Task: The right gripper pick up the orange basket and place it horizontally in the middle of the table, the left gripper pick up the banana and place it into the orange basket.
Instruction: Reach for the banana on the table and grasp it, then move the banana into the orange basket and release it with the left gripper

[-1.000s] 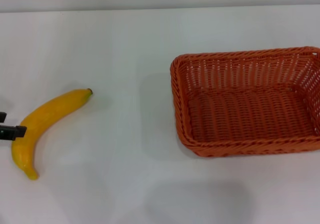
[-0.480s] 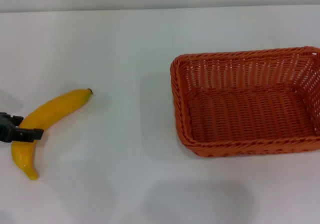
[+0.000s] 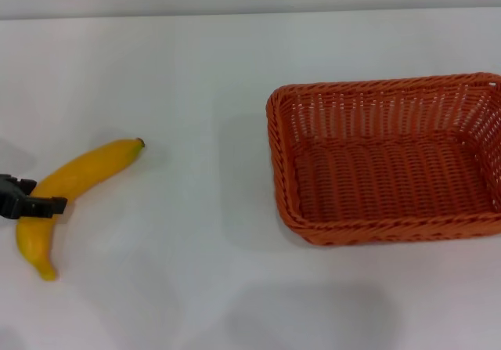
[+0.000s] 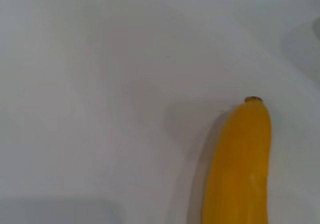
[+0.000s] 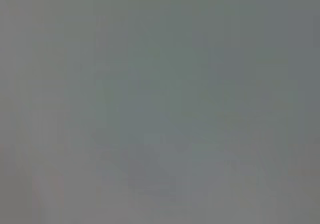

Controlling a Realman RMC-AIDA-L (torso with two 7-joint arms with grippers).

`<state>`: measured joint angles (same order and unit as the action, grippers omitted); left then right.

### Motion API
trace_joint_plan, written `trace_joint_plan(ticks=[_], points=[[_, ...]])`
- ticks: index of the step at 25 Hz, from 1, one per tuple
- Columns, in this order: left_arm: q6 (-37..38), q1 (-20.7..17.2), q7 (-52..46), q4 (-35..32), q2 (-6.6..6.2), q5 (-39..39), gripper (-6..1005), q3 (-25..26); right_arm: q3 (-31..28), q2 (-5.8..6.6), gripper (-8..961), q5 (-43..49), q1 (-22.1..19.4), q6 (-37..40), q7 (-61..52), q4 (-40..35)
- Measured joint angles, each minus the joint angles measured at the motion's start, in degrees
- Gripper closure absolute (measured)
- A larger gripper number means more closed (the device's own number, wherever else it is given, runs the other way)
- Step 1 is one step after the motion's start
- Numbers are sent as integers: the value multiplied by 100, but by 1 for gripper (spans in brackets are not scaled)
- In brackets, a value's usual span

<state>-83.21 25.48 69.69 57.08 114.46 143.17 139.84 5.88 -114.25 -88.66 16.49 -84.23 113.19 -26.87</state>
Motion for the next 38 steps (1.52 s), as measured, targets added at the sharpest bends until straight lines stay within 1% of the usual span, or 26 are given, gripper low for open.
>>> trace_joint_plan(ticks=[2, 6, 9, 10, 12, 15, 16, 17, 19, 21, 23, 25, 27, 29, 31, 32, 33, 34, 35, 37, 38], points=[[29, 0, -7, 0, 0, 0, 292, 4, 0, 5, 113, -2, 14, 13, -23, -5], [77, 6, -13, 48, -4, -99, 357, 49, 0, 6, 113, -3, 31, 26, -26, -29], [93, 10, -12, 82, -39, -362, 405, 56, 0, 5, 113, -3, 42, 30, -42, -37], [93, 10, 3, 110, -62, -566, 421, 57, 0, 5, 113, -3, 45, 30, -61, -38], [69, 5, 5, 163, -69, -680, 454, 58, 0, 10, 113, -3, 50, 25, -90, -43], [-154, -31, -17, 524, -68, -1042, 475, 60, 0, 10, 113, -28, 40, -14, -94, -49], [-154, -31, -17, 524, -68, -1042, 478, 60, 0, 9, 113, -51, 31, -38, -93, -50], [-471, -3, -94, 945, -65, -1439, 481, 54, 0, 9, 113, -77, 24, -59, -87, -50], [-682, 65, -176, 1108, -88, -1640, 486, 36, 0, 9, 113, -123, 6, -112, -64, -50], [-1078, 298, -333, 1228, -126, -1795, 486, 0, -1, 5, 113, -138, 1, -146, -51, -53], [-1509, 663, -534, 1287, -136, -1830, 487, -64, 0, 0, 113, -141, 2, -182, -42, -57], [-1745, 975, -764, 1290, -136, -1806, 487, -261, 2, -7, 113, -143, 1, -203, -14, -57], [-1782, 1285, -1051, 1260, -134, -1767, 487, -688, 7, -26, 113, -144, 2, -277, 76, -58], [-1701, 1616, -1331, 1237, -97, -1671, 487, -1174, 10, -29, 113, -144, 3, -338, 108, -58], [-1575, 1929, -1579, 1232, -2, -1519, 488, -1577, 19, -28, 113, -144, 18, -412, 114, -57], [-1575, 1929, -1579, 1232, -2, -1519, 488, -1577, 28, -28, 113, -144, 28, -447, 115, -57], [-1519, 2045, -1668, 1228, 43, -1428, 488, -1674, 35, -30, 113, -144, 38, -474, 116, -57], [-1357, 2421, -1875, 1173, 243, -1164, 488, -1841, 43, -30, 113, -144, 51, -506, 116, -57], [-1281, 2598, -1947, 1109, 340, -1059, 487, -1866, 49, -31, 113, -144, 62, -520, 117, -57], [-1155, 2864, -2035, 884, 417, -985, 486, -1921, 52, -32, 113, -144, 90, -537, 127, -55], [-1059, 3017, -2090, 714, 431, -985, 486, -1993, 54, -33, 113, -144, 105, -544, 149, -47]])
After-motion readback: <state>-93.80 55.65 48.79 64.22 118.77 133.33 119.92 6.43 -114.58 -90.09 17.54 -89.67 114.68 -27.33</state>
